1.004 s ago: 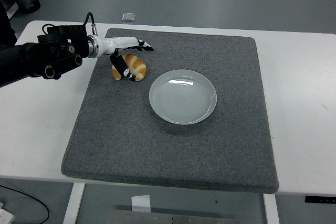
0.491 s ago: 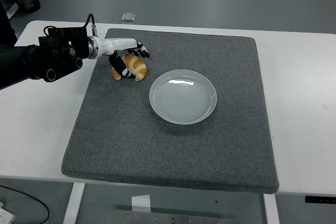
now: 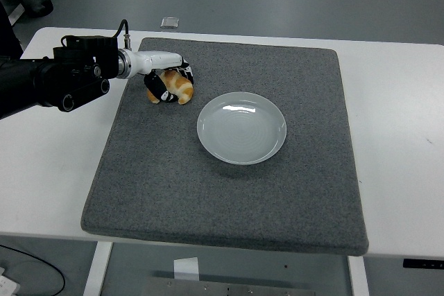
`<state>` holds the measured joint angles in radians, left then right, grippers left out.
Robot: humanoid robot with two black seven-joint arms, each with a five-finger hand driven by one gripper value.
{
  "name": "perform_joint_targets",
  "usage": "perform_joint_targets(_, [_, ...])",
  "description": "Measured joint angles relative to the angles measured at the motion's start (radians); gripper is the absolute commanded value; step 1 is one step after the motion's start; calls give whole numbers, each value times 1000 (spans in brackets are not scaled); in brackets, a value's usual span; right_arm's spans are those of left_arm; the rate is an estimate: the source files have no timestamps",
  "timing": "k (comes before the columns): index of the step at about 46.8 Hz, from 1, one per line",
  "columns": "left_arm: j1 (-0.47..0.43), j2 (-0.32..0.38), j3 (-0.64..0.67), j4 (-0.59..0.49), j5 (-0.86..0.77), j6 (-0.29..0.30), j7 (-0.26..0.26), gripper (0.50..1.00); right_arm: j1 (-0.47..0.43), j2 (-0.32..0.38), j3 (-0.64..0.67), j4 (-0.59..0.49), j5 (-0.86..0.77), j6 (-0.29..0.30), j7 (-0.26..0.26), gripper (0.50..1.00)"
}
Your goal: Place the bread on the plate
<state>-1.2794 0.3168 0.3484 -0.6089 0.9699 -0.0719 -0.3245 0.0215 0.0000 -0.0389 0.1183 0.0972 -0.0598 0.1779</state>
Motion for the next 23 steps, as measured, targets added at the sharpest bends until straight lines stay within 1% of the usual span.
perform_joint_targets(2, [0,-1,0,-1,5,1,0,570,0,0,0,0,0,0,0,932])
perform_joint_targets(4, [0,-1,-1,-1,8,3,1,534,0,0,0,0,0,0,0,932])
perform_joint_targets(5, [0,-1,-1,-2,9,7,1,500,0,0,0,0,0,0,0,932])
perform_joint_targets(12, [0,-10,-1,-1,10,17,4,500,0,0,0,0,1,0,0,932])
perform_joint_targets(23, [-3,-11,-2,1,10,18,6,500,0,0,-1,0,1,0,0,932])
